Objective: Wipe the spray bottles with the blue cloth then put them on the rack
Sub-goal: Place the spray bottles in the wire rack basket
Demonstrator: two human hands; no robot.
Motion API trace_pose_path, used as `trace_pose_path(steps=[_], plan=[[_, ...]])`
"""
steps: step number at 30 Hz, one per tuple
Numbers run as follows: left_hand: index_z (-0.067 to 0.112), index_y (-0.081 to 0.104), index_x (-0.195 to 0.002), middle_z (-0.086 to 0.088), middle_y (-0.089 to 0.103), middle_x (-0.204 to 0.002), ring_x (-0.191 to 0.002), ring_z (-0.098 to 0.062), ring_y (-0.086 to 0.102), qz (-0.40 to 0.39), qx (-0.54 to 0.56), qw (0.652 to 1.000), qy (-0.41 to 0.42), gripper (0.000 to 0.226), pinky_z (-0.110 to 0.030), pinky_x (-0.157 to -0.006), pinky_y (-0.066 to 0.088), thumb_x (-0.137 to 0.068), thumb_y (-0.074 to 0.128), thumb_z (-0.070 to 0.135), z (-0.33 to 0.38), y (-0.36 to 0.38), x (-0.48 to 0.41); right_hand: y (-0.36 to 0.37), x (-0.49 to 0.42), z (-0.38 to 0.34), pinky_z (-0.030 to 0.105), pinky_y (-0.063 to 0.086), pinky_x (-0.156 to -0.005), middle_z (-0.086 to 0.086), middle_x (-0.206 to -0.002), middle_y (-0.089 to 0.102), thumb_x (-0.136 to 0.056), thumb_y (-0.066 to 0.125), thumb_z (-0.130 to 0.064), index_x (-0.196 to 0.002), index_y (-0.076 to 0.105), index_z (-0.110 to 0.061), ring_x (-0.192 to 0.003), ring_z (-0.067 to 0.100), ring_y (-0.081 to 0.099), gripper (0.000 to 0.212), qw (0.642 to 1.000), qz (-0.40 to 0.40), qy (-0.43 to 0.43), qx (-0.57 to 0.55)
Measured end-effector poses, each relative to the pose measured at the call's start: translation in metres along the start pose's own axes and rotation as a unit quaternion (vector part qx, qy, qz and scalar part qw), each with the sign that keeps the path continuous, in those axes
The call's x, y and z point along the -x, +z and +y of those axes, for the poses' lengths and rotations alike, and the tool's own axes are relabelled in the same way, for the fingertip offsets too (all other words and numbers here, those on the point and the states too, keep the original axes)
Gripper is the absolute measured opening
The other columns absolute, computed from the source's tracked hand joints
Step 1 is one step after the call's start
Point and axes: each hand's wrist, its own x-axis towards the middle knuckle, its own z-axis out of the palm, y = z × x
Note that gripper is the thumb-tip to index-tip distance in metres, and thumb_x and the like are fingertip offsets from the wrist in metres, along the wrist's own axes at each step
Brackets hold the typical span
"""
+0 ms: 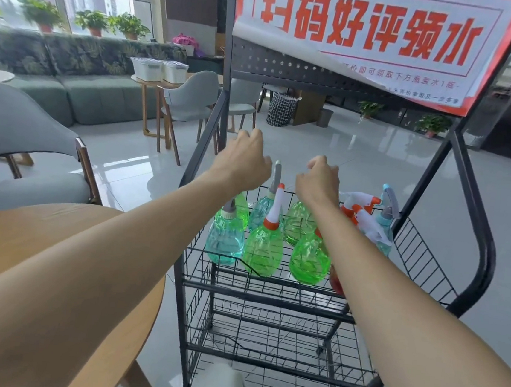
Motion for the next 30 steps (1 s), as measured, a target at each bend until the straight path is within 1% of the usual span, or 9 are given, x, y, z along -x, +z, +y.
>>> trace_pose_path(steps=[3,7,13,17,20,22,26,28,30], plan=[[0.004,0.052,-0.134,-0.019,0.053,-0.138,-0.123,-0.037,0.055,-0.022,-0.003,1.0,0.017,0.036,-0.051,-0.104,0.05,-0.105,0.054,0.024,0.006,0.01,-0.01,0.003,-0.007,0.006,0.04,0.046,-0.086,0.022,-0.144,0.037,-0.1,0.054,-0.001,-0.136,0.055,-0.006,-0.125,0.043,0.051,0.037,0.994,-0.031,-0.008,0.104],[0.005,0.051,-0.133,-0.018,0.051,-0.137,-0.113,-0.036,0.057,-0.049,0.002,0.999,0.018,0.033,-0.044,-0.091,0.048,-0.106,0.054,0.024,0.009,0.024,-0.019,0.004,-0.016,0.009,0.041,0.045,-0.079,0.024,-0.133,0.043,-0.1,0.056,0.0,-0.126,0.059,0.002,-0.112,0.047,0.06,0.026,0.98,-0.043,-0.041,0.188],[0.008,0.051,-0.129,-0.013,0.051,-0.13,-0.107,-0.034,0.057,-0.066,0.011,0.998,0.004,0.027,-0.049,-0.091,0.053,-0.105,0.05,0.022,0.012,0.04,-0.025,0.004,-0.023,0.016,0.041,0.047,-0.081,0.025,-0.125,0.052,-0.095,0.053,0.009,-0.114,0.063,0.007,-0.108,0.047,0.061,0.021,0.973,-0.049,-0.098,0.201],[0.007,0.052,-0.127,-0.017,0.052,-0.129,-0.107,-0.038,0.058,-0.071,-0.007,0.997,0.003,0.027,-0.053,-0.095,0.052,-0.105,0.049,0.023,0.016,0.046,-0.024,0.003,-0.021,0.018,0.039,0.044,-0.076,0.023,-0.119,0.057,-0.093,0.055,0.01,-0.108,0.064,0.004,-0.103,0.044,0.061,0.019,0.973,-0.05,-0.115,0.194],[0.007,0.052,-0.129,-0.016,0.051,-0.131,-0.109,-0.038,0.058,-0.066,-0.004,0.998,-0.001,0.03,-0.054,-0.098,0.051,-0.105,0.049,0.024,0.021,0.042,-0.022,-0.003,-0.018,0.019,0.043,0.053,-0.09,0.022,-0.128,0.057,-0.095,0.058,0.003,-0.124,0.066,0.001,-0.115,0.043,0.059,0.03,0.976,-0.053,-0.117,0.178],[0.007,0.052,-0.132,-0.015,0.051,-0.134,-0.112,-0.037,0.057,-0.057,0.007,0.998,-0.005,0.032,-0.052,-0.098,0.051,-0.105,0.05,0.023,0.025,0.036,-0.023,-0.014,-0.015,0.018,0.041,0.051,-0.096,0.021,-0.132,0.059,-0.098,0.059,-0.004,-0.131,0.066,-0.004,-0.122,0.04,0.055,0.034,0.983,-0.032,-0.118,0.14],[0.005,0.054,-0.131,-0.015,0.054,-0.134,-0.116,-0.035,0.057,-0.021,0.045,0.999,-0.017,0.03,-0.05,-0.101,0.05,-0.104,0.049,0.017,0.034,0.024,-0.02,-0.045,-0.004,0.021,0.038,0.053,-0.088,0.019,-0.121,0.07,-0.098,0.059,-0.008,-0.119,0.072,-0.004,-0.108,0.036,0.063,0.024,0.995,0.006,-0.073,0.066],[0.007,0.054,-0.131,-0.014,0.054,-0.134,-0.114,-0.034,0.058,-0.017,0.048,0.998,-0.026,0.03,-0.051,-0.1,0.052,-0.104,0.048,0.017,0.042,0.022,-0.014,-0.056,0.006,0.025,0.044,0.057,-0.092,0.022,-0.117,0.071,-0.095,0.059,-0.004,-0.115,0.072,0.0,-0.109,0.04,0.066,0.024,0.994,-0.015,-0.064,0.083],[0.009,0.054,-0.133,-0.013,0.055,-0.135,-0.112,-0.034,0.06,-0.018,0.044,0.999,-0.022,0.032,-0.051,-0.098,0.053,-0.103,0.048,0.018,0.049,0.023,-0.006,-0.061,0.016,0.028,0.044,0.058,-0.089,0.024,-0.11,0.07,-0.093,0.057,-0.002,-0.107,0.073,0.003,-0.106,0.042,0.066,0.021,0.991,-0.022,-0.071,0.11]])
